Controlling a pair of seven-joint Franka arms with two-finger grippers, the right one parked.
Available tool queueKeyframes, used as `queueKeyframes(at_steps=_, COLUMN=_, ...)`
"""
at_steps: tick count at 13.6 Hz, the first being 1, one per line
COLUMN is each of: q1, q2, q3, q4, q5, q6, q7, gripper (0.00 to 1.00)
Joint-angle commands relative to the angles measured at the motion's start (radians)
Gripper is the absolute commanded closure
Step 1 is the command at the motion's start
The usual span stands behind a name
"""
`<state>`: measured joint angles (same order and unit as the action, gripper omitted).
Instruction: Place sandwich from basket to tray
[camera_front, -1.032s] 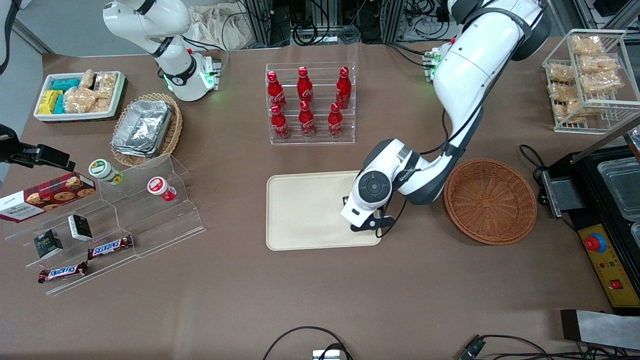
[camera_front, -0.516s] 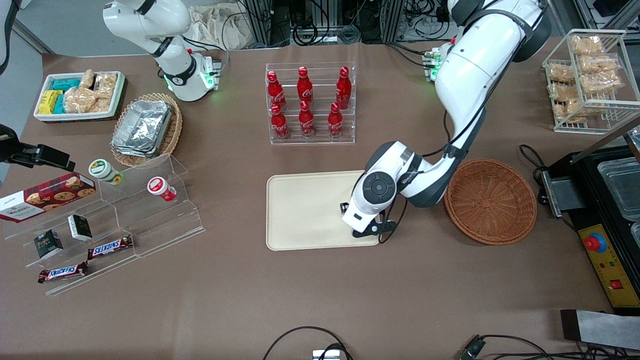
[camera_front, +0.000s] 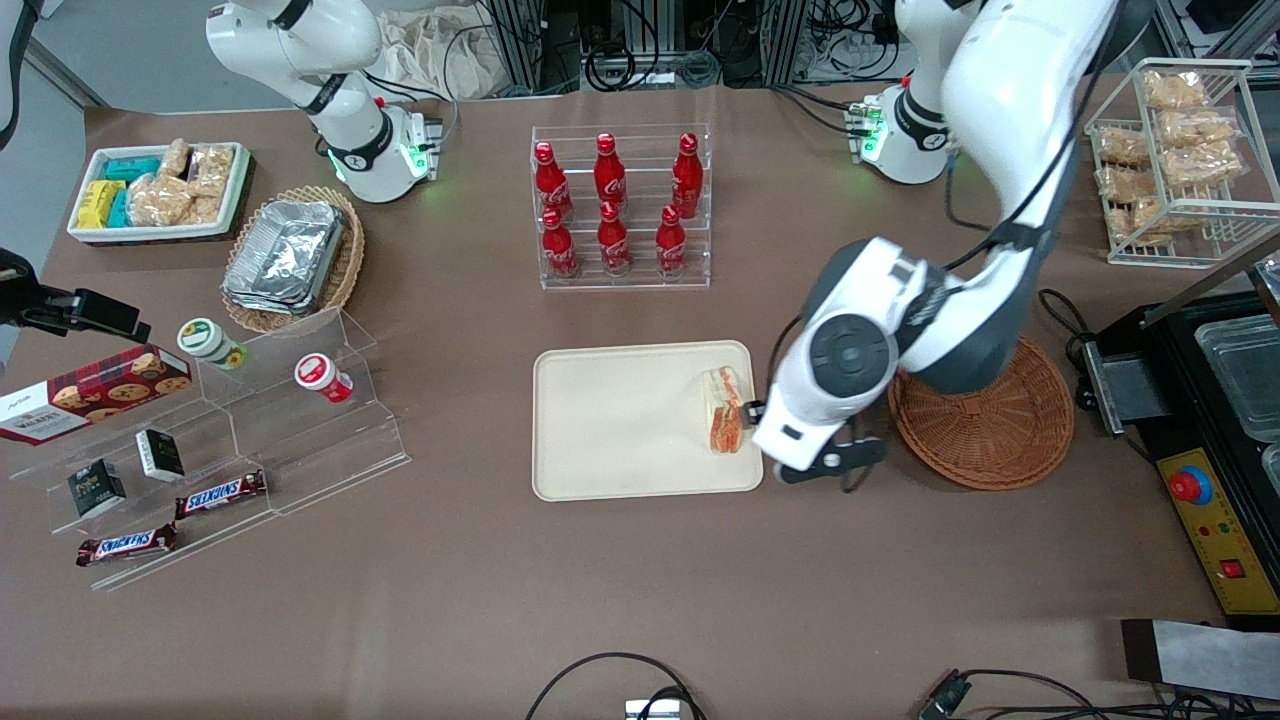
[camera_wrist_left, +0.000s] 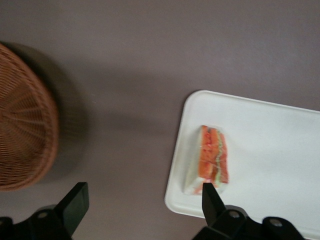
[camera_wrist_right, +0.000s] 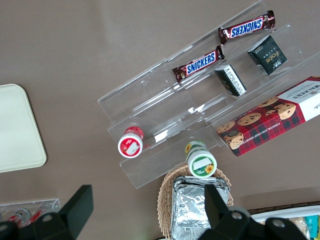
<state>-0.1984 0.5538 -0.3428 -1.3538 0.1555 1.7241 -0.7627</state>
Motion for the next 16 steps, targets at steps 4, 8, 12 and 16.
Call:
queueKeyframes(at_steps=4, q1=0.005, q2=-0.171, q3=0.14, q4=-0.135, q5=-0.027, q6=-0.006, q7=0.156, gripper=0.0)
queueKeyframes(at_steps=8, q1=0.007, q2=-0.322, q3=0.312, q4=-0.246, q5=-0.141, q6=-0.011, q7=0.435, gripper=0.0)
queueKeyframes(at_steps=12, q1=0.008, q2=-0.4, q3=0.399, q4=-0.297, q5=-0.151, q6=-0.058, q7=0.539, gripper=0.0)
queueKeyframes(at_steps=16, q1=0.005, q2=-0.403, q3=0.447, q4=-0.288, q5=-0.146, q6=-0.064, q7=0.643, gripper=0.0)
